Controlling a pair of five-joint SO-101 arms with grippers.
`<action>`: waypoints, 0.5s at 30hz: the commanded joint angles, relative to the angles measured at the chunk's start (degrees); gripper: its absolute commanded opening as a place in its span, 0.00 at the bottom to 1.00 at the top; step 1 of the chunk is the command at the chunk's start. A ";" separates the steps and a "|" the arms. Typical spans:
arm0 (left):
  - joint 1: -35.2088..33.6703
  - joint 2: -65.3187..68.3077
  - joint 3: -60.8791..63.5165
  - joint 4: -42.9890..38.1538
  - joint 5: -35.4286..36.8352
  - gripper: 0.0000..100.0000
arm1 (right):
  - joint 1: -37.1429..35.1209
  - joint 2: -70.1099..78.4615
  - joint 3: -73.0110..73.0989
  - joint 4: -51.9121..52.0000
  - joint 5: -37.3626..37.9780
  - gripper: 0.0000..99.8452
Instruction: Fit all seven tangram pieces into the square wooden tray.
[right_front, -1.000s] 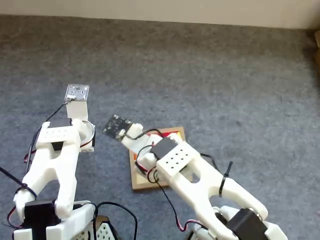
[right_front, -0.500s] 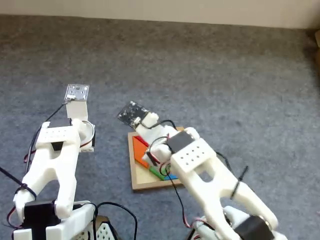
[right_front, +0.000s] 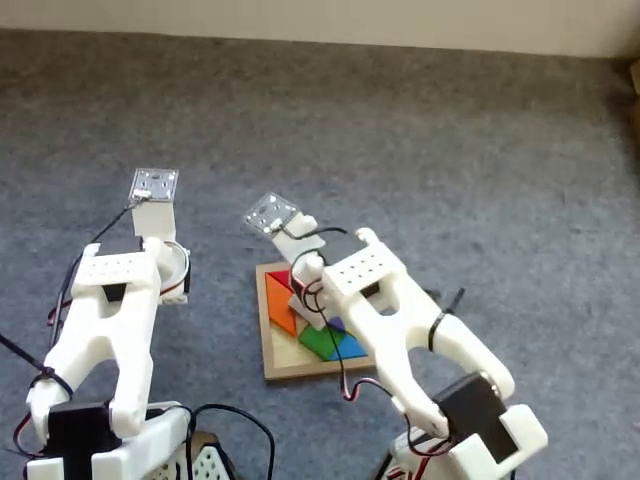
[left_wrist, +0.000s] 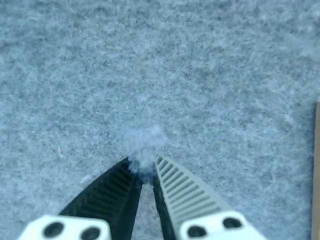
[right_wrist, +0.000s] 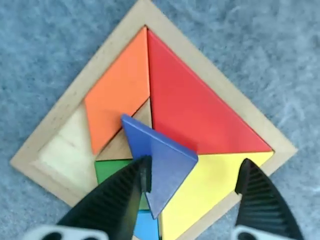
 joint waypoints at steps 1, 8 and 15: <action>-0.66 -1.89 -0.31 -0.35 0.00 0.00 | -0.31 1.63 -2.95 -0.92 -0.09 0.27; -0.66 -1.89 -0.31 -0.35 0.00 0.00 | -0.48 7.96 -2.95 -0.57 -0.09 0.27; -0.66 -1.89 -0.31 -0.35 0.00 0.00 | -4.62 7.87 -2.68 3.47 0.00 0.27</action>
